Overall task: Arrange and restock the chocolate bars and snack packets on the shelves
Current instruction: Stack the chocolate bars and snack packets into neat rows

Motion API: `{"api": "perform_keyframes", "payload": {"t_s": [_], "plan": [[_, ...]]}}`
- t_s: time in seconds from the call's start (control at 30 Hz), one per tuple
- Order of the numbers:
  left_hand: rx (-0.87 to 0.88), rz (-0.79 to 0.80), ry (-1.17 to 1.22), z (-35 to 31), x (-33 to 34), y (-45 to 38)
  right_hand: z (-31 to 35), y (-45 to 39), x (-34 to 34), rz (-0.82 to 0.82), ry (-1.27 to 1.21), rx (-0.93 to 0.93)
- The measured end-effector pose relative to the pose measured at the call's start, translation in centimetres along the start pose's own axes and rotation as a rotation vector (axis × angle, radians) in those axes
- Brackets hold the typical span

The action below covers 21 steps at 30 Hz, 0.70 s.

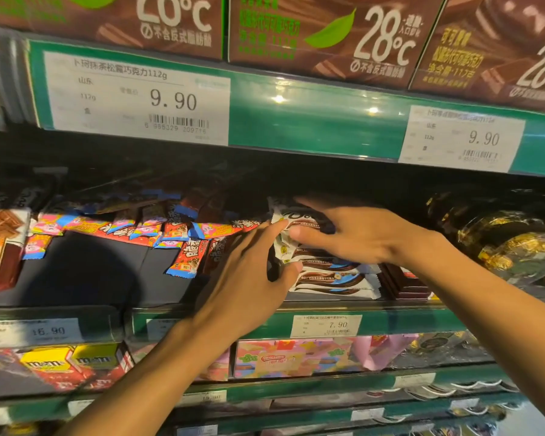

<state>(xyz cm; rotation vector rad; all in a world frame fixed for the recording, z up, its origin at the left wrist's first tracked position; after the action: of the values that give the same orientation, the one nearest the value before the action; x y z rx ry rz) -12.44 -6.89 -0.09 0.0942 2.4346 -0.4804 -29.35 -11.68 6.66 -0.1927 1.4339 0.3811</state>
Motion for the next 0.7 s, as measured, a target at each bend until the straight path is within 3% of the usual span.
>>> {"api": "perform_keyframes", "payload": {"t_s": [0.23,0.47,0.63,0.7], "plan": [[0.006,-0.066,0.001,0.1,-2.8,0.2,-0.6,0.1,1.5,-0.022,0.163,-0.046],[-0.081,-0.138,-0.256,3.3,-6.4,0.2,-1.1,0.3,1.5,-0.056,0.207,-0.073],[-0.033,-0.128,-0.489,5.5,-6.8,1.5,-0.7,0.3,1.1,-0.025,0.265,-0.037],[-0.033,-0.112,-0.516,5.9,-6.6,1.7,0.2,0.5,1.2,-0.100,0.288,-0.064]]}}
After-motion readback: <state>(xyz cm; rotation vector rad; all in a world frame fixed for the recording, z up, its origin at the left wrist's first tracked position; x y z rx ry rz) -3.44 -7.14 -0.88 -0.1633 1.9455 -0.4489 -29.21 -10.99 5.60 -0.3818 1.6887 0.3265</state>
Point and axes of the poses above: each hand's wrist, its own y-axis away from the middle knuckle, its own x-axis out of the palm, z = x × y, the point moved 3 cm from there along -y, towards the middle knuckle, and after that the axes turned 3 degrees about y, right-handed, at the moved point
